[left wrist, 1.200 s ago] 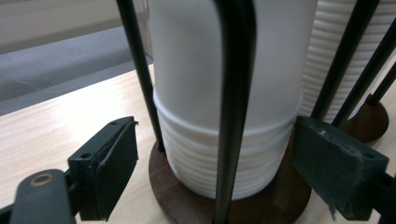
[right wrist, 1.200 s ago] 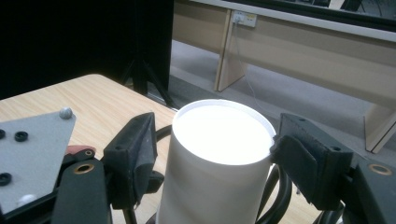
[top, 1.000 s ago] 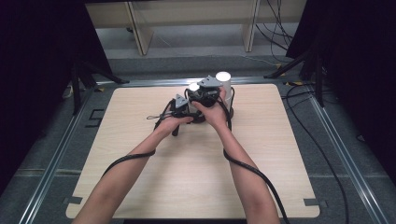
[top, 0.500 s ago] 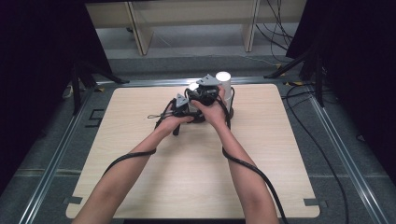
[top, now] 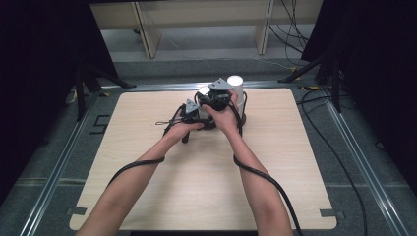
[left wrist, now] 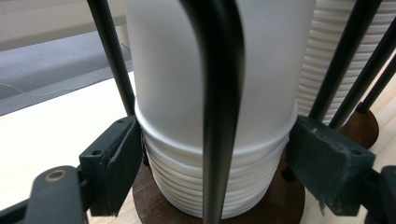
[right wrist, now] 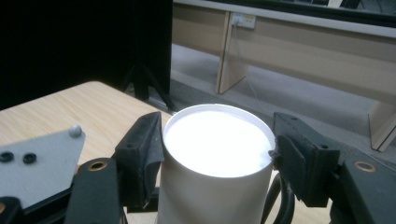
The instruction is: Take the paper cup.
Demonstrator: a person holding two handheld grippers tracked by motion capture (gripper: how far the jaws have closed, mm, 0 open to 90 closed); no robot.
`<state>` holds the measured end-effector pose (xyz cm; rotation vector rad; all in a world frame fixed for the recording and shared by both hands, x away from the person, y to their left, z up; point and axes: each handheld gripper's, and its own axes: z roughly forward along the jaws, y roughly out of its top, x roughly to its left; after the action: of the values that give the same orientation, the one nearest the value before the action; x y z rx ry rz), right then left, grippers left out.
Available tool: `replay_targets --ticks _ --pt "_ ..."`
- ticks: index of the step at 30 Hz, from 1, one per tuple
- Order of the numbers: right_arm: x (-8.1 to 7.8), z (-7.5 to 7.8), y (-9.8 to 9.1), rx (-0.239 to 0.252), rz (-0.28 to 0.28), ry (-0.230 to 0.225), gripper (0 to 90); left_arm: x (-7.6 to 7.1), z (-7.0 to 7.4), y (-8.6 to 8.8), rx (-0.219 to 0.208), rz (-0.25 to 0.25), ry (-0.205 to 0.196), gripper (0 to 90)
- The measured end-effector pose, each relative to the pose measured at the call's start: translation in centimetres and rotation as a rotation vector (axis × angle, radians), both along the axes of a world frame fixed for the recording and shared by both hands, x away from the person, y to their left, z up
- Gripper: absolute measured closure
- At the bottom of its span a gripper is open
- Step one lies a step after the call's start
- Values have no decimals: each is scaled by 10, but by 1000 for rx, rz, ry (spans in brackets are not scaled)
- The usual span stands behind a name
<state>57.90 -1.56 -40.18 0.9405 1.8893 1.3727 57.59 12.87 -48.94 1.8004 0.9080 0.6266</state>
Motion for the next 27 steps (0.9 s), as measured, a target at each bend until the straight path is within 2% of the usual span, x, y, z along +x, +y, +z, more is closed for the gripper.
replay_targets --ticks 3,6,8,12,14,15,16,19,22,23,27 --pt "-1 4 -1 11 3 -19 363 0 0 0 0 0 1 191" --pt "-2 7 -1 2 4 -13 363 0 0 0 3 -1 1 191" --pt "-3 9 0 13 2 -13 364 0 0 0 4 -3 0 191" --pt "-3 13 -2 10 5 -27 364 0 0 0 7 -3 -2 192" --pt "-4 15 -2 23 1 -28 364 -1 0 1 16 -3 -4 192" --pt "-4 18 -3 24 2 -45 364 -1 0 0 21 -4 -6 193" --pt "-6 20 -3 27 3 -31 364 -1 0 1 22 -4 -6 193" --pt "-7 25 -4 41 0 -54 365 -1 0 0 18 -3 -7 194" --pt "-9 29 -4 46 -3 -57 365 -1 0 1 25 -7 -4 194" --pt "-9 30 -4 48 1 -39 365 -1 0 1 25 -7 -4 194" --pt "-9 32 -5 47 1 -52 365 -1 0 0 19 -3 -10 194"
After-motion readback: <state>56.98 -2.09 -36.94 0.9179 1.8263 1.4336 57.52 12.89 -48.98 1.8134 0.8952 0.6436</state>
